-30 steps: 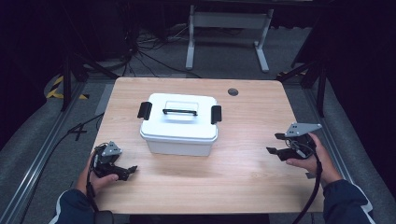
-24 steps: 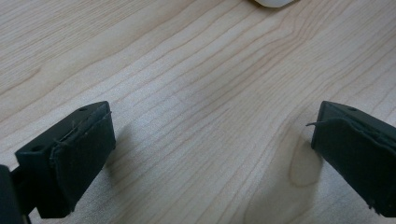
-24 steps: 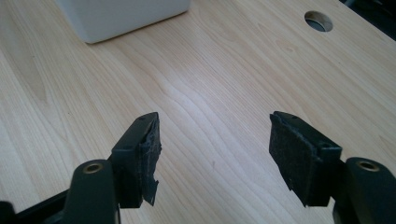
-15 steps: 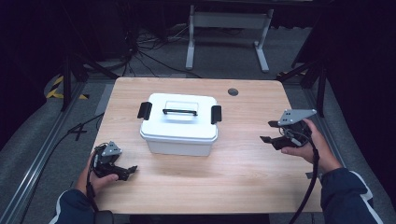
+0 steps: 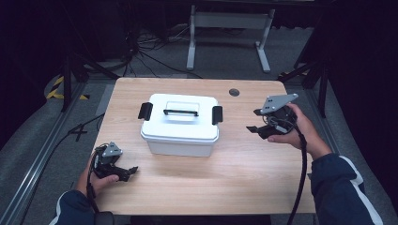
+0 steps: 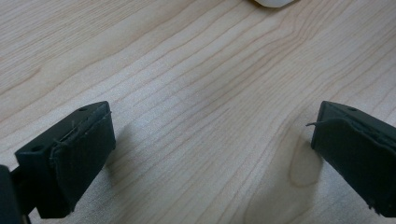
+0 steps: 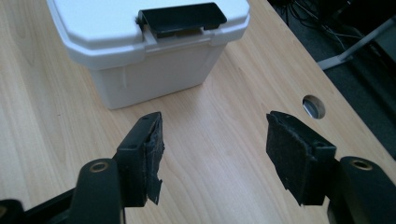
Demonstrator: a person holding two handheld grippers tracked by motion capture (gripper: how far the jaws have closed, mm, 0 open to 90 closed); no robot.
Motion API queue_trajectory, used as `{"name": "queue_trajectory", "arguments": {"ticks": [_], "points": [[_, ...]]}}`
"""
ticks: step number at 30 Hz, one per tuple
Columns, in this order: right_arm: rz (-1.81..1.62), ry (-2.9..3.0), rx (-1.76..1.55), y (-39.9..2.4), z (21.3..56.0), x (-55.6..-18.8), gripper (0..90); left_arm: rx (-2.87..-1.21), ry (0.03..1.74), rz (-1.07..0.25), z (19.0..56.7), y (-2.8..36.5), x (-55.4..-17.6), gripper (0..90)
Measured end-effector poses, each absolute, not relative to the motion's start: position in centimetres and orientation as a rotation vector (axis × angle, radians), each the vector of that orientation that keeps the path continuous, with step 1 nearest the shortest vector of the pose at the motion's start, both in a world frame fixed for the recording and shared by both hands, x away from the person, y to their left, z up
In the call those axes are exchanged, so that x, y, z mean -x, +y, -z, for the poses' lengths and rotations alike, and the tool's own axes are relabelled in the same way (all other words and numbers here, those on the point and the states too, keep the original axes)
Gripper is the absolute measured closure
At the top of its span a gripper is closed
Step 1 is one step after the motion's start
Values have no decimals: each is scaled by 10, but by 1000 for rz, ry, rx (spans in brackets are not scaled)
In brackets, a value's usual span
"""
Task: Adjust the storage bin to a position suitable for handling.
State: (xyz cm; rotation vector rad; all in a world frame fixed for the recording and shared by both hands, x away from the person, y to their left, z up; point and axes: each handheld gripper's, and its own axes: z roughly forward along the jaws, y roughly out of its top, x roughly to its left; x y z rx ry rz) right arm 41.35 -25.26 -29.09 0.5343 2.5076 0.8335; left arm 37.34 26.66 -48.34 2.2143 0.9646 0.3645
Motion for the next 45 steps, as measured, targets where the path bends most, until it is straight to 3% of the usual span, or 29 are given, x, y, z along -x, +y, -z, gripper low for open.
{"name": "queue_trajectory", "arguments": {"ticks": [22, 45], "points": [[-787, 2542, -314, -176, 271, -426, 402, -2214, 964, -365, 483, 267, -373, 1], [-756, 2622, -236, -108, 283, -453, 428, -2215, 963, -365, 483, 267, -373, 0]]}}
